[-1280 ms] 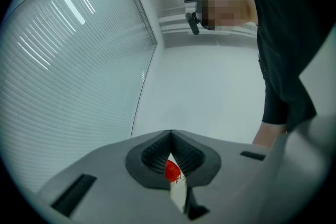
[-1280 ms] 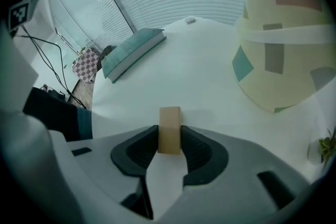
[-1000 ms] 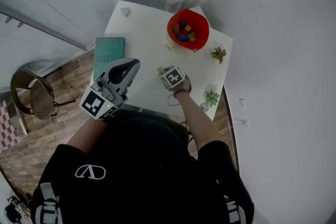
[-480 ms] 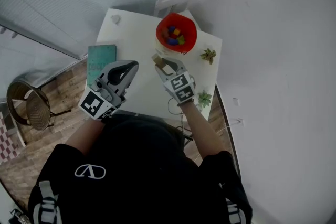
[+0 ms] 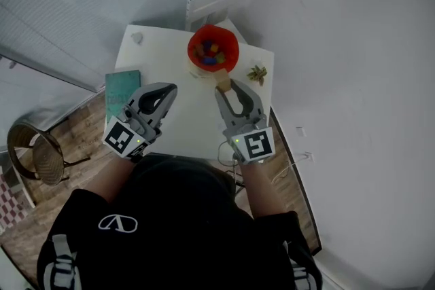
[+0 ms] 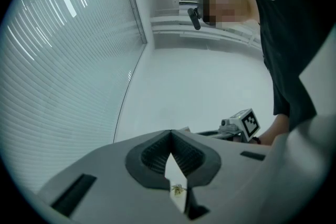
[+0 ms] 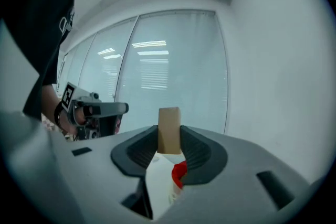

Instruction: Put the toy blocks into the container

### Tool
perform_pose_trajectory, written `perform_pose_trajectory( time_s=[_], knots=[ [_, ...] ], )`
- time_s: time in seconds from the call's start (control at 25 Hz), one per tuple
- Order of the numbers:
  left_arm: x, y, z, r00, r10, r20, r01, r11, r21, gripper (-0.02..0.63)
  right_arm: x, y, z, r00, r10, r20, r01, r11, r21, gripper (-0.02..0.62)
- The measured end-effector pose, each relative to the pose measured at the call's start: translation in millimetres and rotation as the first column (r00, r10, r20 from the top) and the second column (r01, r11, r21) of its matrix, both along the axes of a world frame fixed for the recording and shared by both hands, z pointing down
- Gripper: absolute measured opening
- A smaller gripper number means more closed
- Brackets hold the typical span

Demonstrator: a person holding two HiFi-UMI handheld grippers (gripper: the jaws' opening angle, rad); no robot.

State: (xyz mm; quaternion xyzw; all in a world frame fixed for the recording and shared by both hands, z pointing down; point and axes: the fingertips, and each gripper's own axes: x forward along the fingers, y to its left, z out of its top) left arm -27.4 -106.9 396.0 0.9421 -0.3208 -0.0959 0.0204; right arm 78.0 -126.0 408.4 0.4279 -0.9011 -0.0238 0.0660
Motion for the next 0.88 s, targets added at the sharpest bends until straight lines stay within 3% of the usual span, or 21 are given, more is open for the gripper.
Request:
perform_pose_trajectory(
  time_s=[0.44,0.88],
  knots=[
    [16.7,-4.1,-9.5,0.999,0.033,0.004,-0.033,0.999,0.016,0.005,56.8,22.9,-42.9,0.97,0.163,0.179,-0.19,0.97,0.151,0.138],
    [17.0,-6.5,-9.2,1.0,0.025,0.001,-0.025,1.0,0.019,0.005,62.3,2.1,-29.5,0.968,0.187,0.166,-0.209,0.969,0.132,0.138]
  ],
)
